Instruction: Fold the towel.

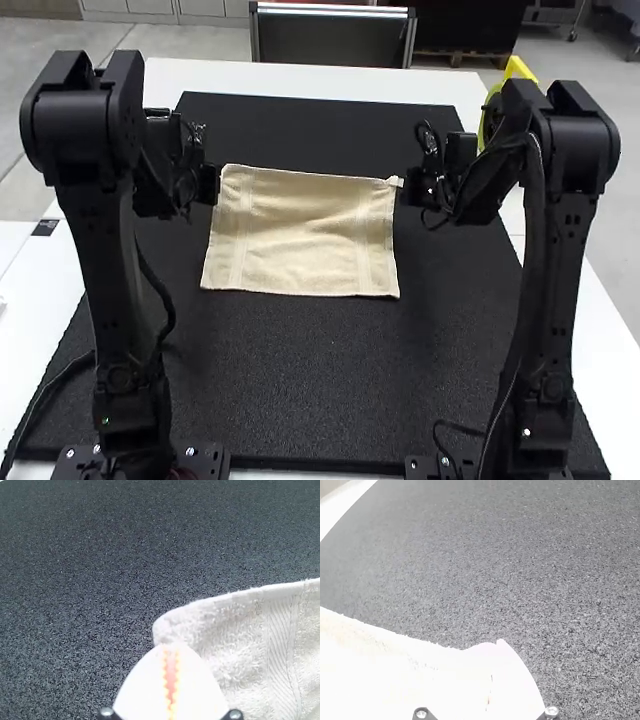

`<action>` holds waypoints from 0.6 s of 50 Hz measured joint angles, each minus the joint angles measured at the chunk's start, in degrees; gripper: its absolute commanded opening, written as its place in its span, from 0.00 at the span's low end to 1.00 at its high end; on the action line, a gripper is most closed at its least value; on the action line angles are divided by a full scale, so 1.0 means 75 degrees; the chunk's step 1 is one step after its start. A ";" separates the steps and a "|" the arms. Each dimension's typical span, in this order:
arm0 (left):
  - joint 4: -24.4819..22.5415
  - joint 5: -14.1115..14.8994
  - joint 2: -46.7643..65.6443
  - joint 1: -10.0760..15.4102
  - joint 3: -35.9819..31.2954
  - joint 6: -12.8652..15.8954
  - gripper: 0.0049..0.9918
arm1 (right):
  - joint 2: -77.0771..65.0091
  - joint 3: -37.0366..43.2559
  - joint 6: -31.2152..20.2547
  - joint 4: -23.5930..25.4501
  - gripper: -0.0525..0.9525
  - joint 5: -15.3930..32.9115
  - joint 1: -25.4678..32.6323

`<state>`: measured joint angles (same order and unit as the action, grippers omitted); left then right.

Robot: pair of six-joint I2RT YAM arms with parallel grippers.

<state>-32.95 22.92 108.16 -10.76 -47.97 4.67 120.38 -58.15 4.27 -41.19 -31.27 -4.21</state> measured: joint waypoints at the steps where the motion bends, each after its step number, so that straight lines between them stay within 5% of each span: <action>1: 0.0003 0.0006 -0.0020 0.0000 0.0012 0.0000 0.02 | -0.0012 0.0017 0.0003 0.0009 0.03 -0.0009 0.0003; 30: 0.0169 0.0356 -0.0705 -0.0466 0.0536 0.0000 0.02 | -0.0784 0.0463 0.0006 0.0291 0.03 -0.0388 0.0035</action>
<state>-31.68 25.58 102.87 -14.26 -43.94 4.67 114.50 -54.68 4.32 -39.00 -34.17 -3.95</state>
